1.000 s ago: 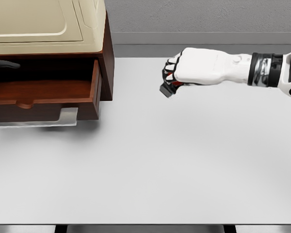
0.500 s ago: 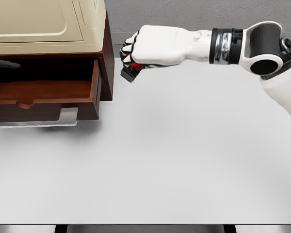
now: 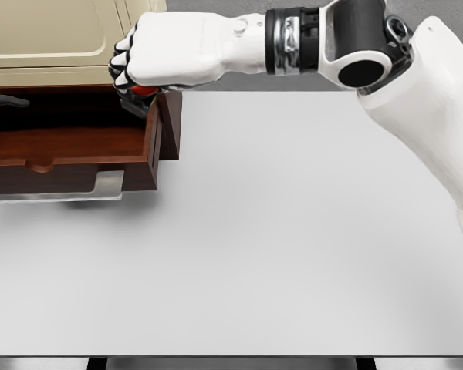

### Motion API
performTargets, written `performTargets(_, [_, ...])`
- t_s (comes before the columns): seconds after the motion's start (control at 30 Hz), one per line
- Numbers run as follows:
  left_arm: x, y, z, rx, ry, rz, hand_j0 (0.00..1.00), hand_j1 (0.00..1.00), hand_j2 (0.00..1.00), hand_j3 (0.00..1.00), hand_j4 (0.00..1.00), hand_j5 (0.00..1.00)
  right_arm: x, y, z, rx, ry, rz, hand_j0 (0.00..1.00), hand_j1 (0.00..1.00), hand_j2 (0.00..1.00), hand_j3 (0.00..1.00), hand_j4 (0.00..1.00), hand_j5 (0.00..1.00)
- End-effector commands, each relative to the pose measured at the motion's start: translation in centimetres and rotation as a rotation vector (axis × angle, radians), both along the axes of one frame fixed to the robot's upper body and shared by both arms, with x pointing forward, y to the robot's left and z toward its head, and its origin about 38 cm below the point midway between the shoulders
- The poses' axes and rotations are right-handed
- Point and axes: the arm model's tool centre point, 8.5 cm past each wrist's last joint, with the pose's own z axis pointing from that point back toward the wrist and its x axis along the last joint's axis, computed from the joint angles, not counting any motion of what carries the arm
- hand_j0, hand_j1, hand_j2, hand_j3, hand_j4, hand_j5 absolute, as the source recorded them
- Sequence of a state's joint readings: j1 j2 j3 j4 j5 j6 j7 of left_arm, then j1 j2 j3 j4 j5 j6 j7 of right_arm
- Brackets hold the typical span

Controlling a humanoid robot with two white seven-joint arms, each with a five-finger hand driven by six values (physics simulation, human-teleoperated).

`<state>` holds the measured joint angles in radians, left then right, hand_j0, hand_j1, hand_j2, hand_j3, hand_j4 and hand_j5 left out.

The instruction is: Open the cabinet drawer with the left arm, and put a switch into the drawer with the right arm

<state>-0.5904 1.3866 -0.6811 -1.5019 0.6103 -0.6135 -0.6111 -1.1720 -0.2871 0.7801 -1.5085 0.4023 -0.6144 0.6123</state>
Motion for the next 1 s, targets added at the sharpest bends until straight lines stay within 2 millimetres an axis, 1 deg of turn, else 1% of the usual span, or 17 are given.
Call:
performTargets(0.0, [0.0, 0.1, 0.1, -0.006, 0.000, 0.004, 1.00, 1.00, 1.00, 1.00, 1.00, 1.00, -0.4, 1.9, -0.8, -0.007, 0.026, 0.032, 0.34, 0.34, 0.34, 0.34, 0.34, 0.34])
performTargets(0.03, [0.0, 0.1, 0.1, -0.006, 0.000, 0.004, 1.00, 1.00, 1.00, 1.00, 1.00, 1.00, -0.6, 2.6, -0.9, -0.018, 0.023, 0.044, 0.34, 0.34, 0.34, 0.34, 0.34, 0.34])
performTargets(0.1, [0.0, 0.1, 0.1, -0.006, 0.000, 0.004, 1.00, 1.00, 1.00, 1.00, 1.00, 1.00, 0.1, 3.6, -1.1, -0.024, 0.038, 0.035, 0.34, 0.34, 0.34, 0.34, 0.34, 0.34])
performTargets(0.13, [0.0, 0.1, 0.1, -0.006, 0.000, 0.004, 1.00, 1.00, 1.00, 1.00, 1.00, 1.00, 0.0, 4.5, -1.5, -0.041, 0.044, 0.045, 0.34, 0.34, 0.34, 0.34, 0.34, 0.34])
performTargets(0.17, [0.0, 0.1, 0.1, -0.006, 0.000, 0.004, 1.00, 1.00, 1.00, 1.00, 1.00, 1.00, 0.3, 4.9, -1.5, -0.047, 0.041, 0.040, 0.34, 0.34, 0.34, 0.34, 0.34, 0.34])
performTargets(0.23, [0.0, 0.1, 0.1, -0.006, 0.000, 0.004, 1.00, 1.00, 1.00, 1.00, 1.00, 1.00, 1.1, 5.5, -1.4, -0.049, 0.057, 0.023, 0.34, 0.34, 0.34, 0.34, 0.34, 0.34])
performTargets(0.3, [0.0, 0.1, 0.1, -0.006, 0.000, 0.004, 1.00, 1.00, 1.00, 1.00, 1.00, 1.00, 1.6, 6.9, -1.8, -0.071, 0.058, 0.011, 0.34, 0.34, 0.34, 0.34, 0.34, 0.34])
performTargets(0.37, [0.0, 0.1, 0.1, -0.006, 0.000, 0.004, 1.00, 1.00, 1.00, 1.00, 1.00, 1.00, 2.1, 7.1, -1.8, -0.076, 0.063, -0.004, 0.34, 0.34, 0.34, 0.34, 0.34, 0.34])
performTargets(0.43, [0.0, 0.1, 0.1, -0.006, 0.000, 0.006, 1.00, 1.00, 1.00, 1.00, 1.00, 1.00, 2.1, 8.2, -2.0, -0.093, 0.068, 0.005, 0.34, 0.34, 0.34, 0.34, 0.34, 0.34])
performTargets(0.53, [0.0, 0.1, 0.1, -0.006, 0.000, 0.006, 1.00, 1.00, 1.00, 1.00, 1.00, 1.00, 2.1, 9.2, -1.9, -0.113, 0.066, 0.007, 0.34, 0.34, 0.34, 0.34, 0.34, 0.34])
performTargets(0.63, [0.0, 0.1, 0.1, -0.006, 0.002, 0.006, 1.00, 1.00, 1.00, 1.00, 1.00, 1.00, 2.5, 9.5, -2.1, -0.119, 0.076, -0.002, 0.34, 0.34, 0.34, 0.34, 0.34, 0.34])
performTargets(0.7, [0.0, 0.1, 0.1, -0.006, 0.000, 0.006, 1.00, 1.00, 1.00, 1.00, 1.00, 1.00, 2.2, 10.0, -1.6, -0.123, 0.058, 0.003, 0.35, 0.35, 0.35, 0.35, 0.35, 0.35])
performTargets(0.8, [0.0, 0.1, 0.1, -0.006, 0.000, 0.006, 1.00, 1.00, 1.00, 1.00, 1.00, 1.00, 2.0, 10.4, -1.7, -0.134, 0.048, 0.007, 0.41, 0.41, 0.41, 0.41, 0.41, 0.41])
performTargets(0.87, [0.0, 0.1, 0.1, -0.006, 0.000, 0.006, 1.00, 1.00, 1.00, 1.00, 1.00, 1.00, 2.0, 10.4, -1.6, -0.134, 0.044, 0.007, 0.49, 0.49, 0.49, 0.49, 0.49, 0.49])
performTargets(0.9, [0.0, 0.1, 0.1, -0.006, 0.000, 0.006, 1.00, 1.00, 1.00, 1.00, 1.00, 1.00, 2.0, 10.4, -1.5, -0.134, 0.042, 0.007, 0.51, 0.51, 0.51, 0.51, 0.51, 0.51])
performTargets(0.93, [0.0, 0.1, 0.1, -0.006, 0.000, 0.006, 1.00, 1.00, 1.00, 1.00, 1.00, 1.00, 2.1, 10.4, -1.5, -0.140, 0.033, 0.002, 0.55, 0.55, 0.55, 0.55, 0.55, 0.55])
performTargets(0.97, [0.0, 0.1, 0.1, -0.008, 0.000, 0.005, 1.00, 1.00, 1.00, 1.00, 1.00, 1.00, 2.2, 10.4, -1.5, -0.154, 0.007, -0.011, 0.70, 0.70, 0.70, 0.70, 0.70, 0.70])
